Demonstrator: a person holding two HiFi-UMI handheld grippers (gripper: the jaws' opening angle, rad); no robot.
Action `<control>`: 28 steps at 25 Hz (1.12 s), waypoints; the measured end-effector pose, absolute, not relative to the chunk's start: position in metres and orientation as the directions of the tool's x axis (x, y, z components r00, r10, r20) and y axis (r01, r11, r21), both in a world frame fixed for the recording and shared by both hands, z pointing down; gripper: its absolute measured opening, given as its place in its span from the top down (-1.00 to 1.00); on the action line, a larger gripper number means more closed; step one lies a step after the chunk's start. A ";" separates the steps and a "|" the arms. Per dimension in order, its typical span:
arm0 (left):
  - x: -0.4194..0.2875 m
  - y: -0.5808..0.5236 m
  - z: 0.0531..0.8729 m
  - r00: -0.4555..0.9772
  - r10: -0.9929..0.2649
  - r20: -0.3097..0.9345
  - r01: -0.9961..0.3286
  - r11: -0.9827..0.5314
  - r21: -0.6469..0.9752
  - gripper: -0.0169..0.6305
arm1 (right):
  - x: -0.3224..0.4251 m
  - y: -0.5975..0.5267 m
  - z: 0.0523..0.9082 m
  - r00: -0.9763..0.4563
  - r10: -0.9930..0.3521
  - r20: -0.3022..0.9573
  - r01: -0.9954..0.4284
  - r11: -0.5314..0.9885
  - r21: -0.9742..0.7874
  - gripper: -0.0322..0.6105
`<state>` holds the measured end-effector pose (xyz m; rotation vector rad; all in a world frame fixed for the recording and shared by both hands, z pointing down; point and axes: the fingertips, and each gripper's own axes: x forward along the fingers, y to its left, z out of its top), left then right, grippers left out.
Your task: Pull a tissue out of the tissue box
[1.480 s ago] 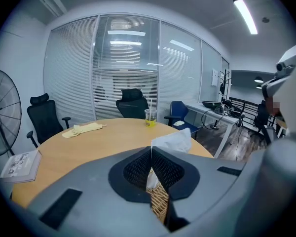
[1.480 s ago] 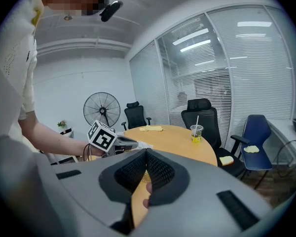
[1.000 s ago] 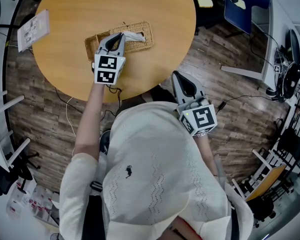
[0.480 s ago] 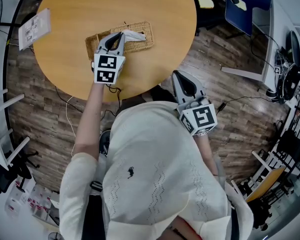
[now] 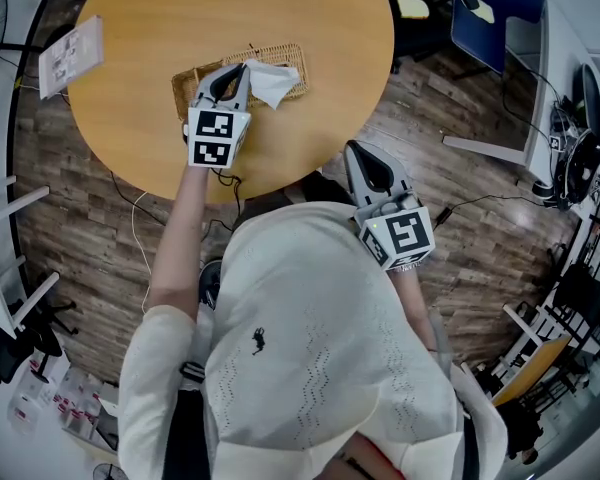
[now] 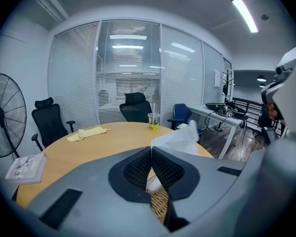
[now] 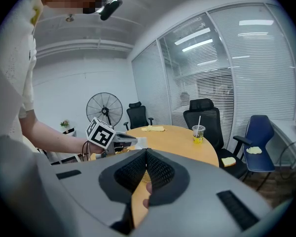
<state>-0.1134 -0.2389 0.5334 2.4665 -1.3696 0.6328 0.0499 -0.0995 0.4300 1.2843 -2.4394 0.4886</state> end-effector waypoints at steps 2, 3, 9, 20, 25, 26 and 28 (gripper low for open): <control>-0.114 -0.238 0.533 0.462 -0.743 0.483 -0.851 -0.525 0.006 0.91 | 0.049 -0.100 0.430 -0.540 -0.714 0.445 -0.830 0.539 -0.142 0.90; -0.114 -0.237 0.532 0.461 -0.745 0.481 -0.852 -0.523 0.006 0.91 | 0.049 -0.099 0.430 -0.542 -0.713 0.445 -0.828 0.542 -0.141 0.90; -0.115 -0.234 0.523 0.452 -0.761 0.466 -0.860 -0.510 0.001 0.91 | 0.048 -0.099 0.429 -0.557 -0.704 0.440 -0.818 0.558 -0.142 0.90; -0.120 -0.220 0.503 0.415 -0.806 0.422 -0.894 -0.448 0.024 0.91 | 0.046 -0.096 0.427 -0.599 -0.679 0.423 -0.787 0.597 -0.156 0.90; -0.124 -0.209 0.496 0.389 -0.828 0.404 -0.911 -0.411 0.036 0.91 | 0.045 -0.094 0.425 -0.625 -0.661 0.415 -0.766 0.622 -0.162 0.90; -0.125 -0.207 0.494 0.383 -0.833 0.399 -0.915 -0.402 0.038 0.91 | 0.045 -0.094 0.425 -0.631 -0.656 0.414 -0.761 0.627 -0.167 0.90; -0.127 -0.203 0.490 0.371 -0.842 0.391 -0.921 -0.387 0.041 0.91 | 0.044 -0.094 0.425 -0.645 -0.646 0.409 -0.750 0.637 -0.177 0.90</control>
